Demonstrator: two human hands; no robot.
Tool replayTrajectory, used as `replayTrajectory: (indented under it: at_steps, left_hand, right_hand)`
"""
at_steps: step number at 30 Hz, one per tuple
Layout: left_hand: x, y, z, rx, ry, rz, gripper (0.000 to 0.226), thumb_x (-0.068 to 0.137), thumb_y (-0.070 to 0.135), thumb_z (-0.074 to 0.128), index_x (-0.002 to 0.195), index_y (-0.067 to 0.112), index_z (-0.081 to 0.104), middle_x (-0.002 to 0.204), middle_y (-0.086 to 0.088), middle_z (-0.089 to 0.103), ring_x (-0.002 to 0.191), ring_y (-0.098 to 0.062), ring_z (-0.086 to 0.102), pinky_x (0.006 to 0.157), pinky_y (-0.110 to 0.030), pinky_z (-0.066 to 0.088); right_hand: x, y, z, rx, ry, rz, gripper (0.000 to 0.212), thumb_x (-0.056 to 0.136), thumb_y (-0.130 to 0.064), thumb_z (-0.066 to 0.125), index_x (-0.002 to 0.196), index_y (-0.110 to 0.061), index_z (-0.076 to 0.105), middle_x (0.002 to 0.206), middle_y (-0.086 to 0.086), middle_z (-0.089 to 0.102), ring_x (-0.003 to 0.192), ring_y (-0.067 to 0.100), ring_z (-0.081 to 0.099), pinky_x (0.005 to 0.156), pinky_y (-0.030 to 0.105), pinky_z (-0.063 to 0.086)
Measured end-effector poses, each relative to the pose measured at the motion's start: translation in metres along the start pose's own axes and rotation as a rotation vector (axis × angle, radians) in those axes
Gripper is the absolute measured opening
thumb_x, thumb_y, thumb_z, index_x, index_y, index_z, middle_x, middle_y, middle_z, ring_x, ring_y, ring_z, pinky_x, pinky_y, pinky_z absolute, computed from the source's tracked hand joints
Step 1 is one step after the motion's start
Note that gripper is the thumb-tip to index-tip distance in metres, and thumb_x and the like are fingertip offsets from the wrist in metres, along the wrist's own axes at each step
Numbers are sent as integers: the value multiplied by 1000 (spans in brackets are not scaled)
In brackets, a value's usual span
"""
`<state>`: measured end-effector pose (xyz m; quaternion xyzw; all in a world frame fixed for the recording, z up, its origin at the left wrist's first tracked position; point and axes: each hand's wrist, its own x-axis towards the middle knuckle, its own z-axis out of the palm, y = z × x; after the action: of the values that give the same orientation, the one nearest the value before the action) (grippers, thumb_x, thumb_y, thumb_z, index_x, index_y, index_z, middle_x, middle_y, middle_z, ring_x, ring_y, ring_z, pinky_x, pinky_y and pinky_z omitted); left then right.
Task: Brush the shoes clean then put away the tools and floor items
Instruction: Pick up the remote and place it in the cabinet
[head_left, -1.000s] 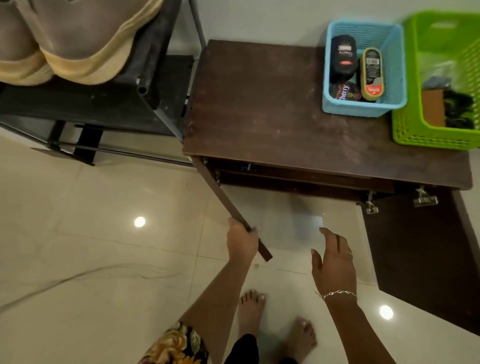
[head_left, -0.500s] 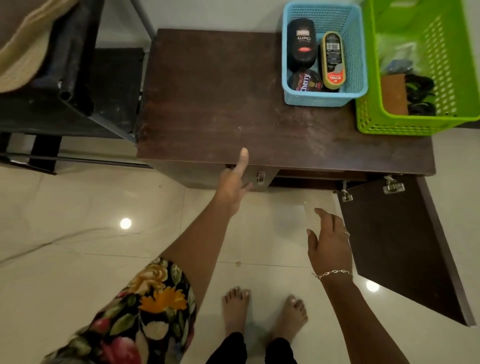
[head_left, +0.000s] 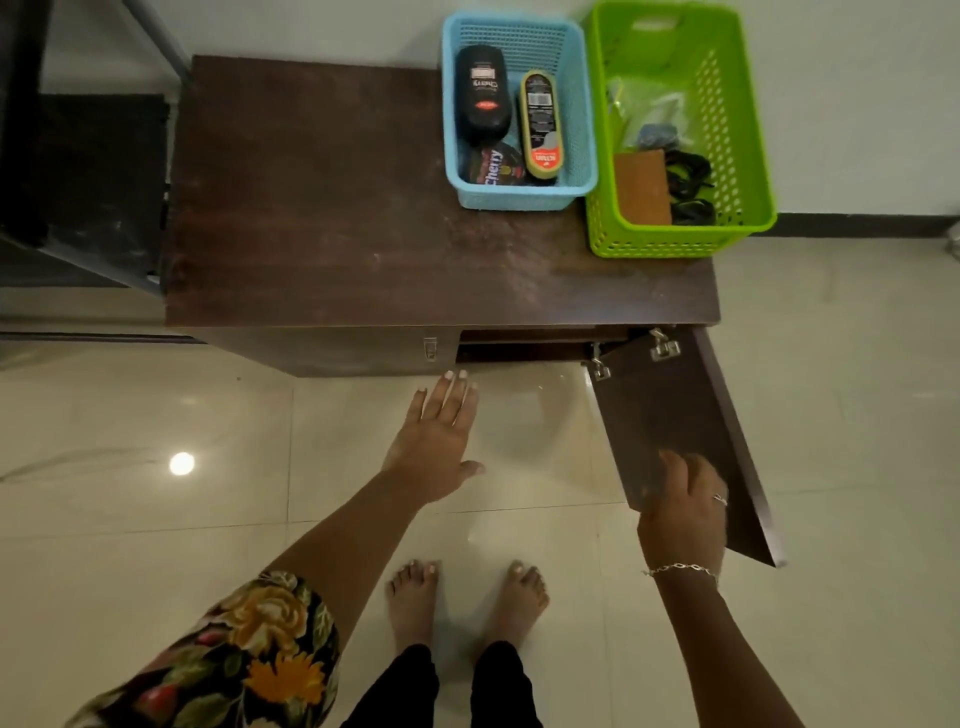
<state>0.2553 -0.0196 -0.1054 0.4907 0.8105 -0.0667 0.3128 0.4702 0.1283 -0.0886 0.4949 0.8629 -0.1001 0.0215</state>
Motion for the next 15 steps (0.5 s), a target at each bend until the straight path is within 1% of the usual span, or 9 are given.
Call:
replayTrajectory:
  at_steps: [2,3,4,6,7,9,11,13,15]
  left_hand:
    - [1,10,0,46,25,19,87,93,52,37,145,5,-15,153,-16,-21,141,-30,-20,115,-43,-6]
    - [1,13,0,70,31,27,86,93,51,37,145,5,-14,153,-16,-21,141,-30,-19,115,-44,-6]
    - [3,14,0,94,37,37,86,94,51,37,145,5,-14,153,-17,-20,141,-31,-19,115,-44,-6]
    - [4,15,1,139,52,57,85,94,50,37,145,5,-13,153,-17,-20,141,-31,-18,117,-45,-5]
    - [4,16,0,162,57,65,84,94,50,36,145,4,-13,153,-17,-20,141,-31,-18,117,-45,-4]
    - [4,14,1,198,60,64,83,95,50,35,145,3,-13,153,-18,-20,141,-32,-17,117,-46,-4]
    - [3,11,2,205,71,44,83,95,50,34,145,3,-13,153,-18,-20,141,-32,-17,117,-45,-5]
    - [1,8,2,203,89,25,83,96,48,34,144,3,-15,152,-18,-20,141,-32,-18,116,-45,-5]
    - [-2,5,1,192,119,-2,84,96,48,34,143,3,-18,152,-18,-22,141,-32,-19,116,-45,-7]
  right_hand:
    - [4,27,-3,-66,72,59,55,63,17,65,115,6,53,118,32,49,102,51,49,80,53,50]
    - [7,39,-4,-80,86,109,58,64,17,62,120,8,49,123,34,45,108,52,46,85,54,47]
    - [11,49,-4,-74,71,167,60,67,15,61,124,10,44,127,36,42,114,52,42,91,56,43]
    - [18,63,-4,-32,-36,331,59,76,6,61,130,11,36,129,37,41,119,51,39,98,55,37]
    - [21,67,-4,-13,-109,416,55,80,1,59,129,9,35,127,36,44,117,51,41,97,54,37]
    - [26,65,-6,-18,-194,509,42,86,-4,54,123,7,39,120,35,47,111,52,45,91,53,37]
    - [31,54,-9,-40,-267,560,35,90,-8,51,120,6,41,120,33,47,110,51,46,90,51,38]
    - [32,31,-7,-50,-365,575,34,91,-13,50,121,2,43,121,28,48,111,48,47,91,47,39]
    - [27,4,0,24,-399,568,31,92,-18,49,118,0,46,118,24,52,108,44,51,89,43,41]
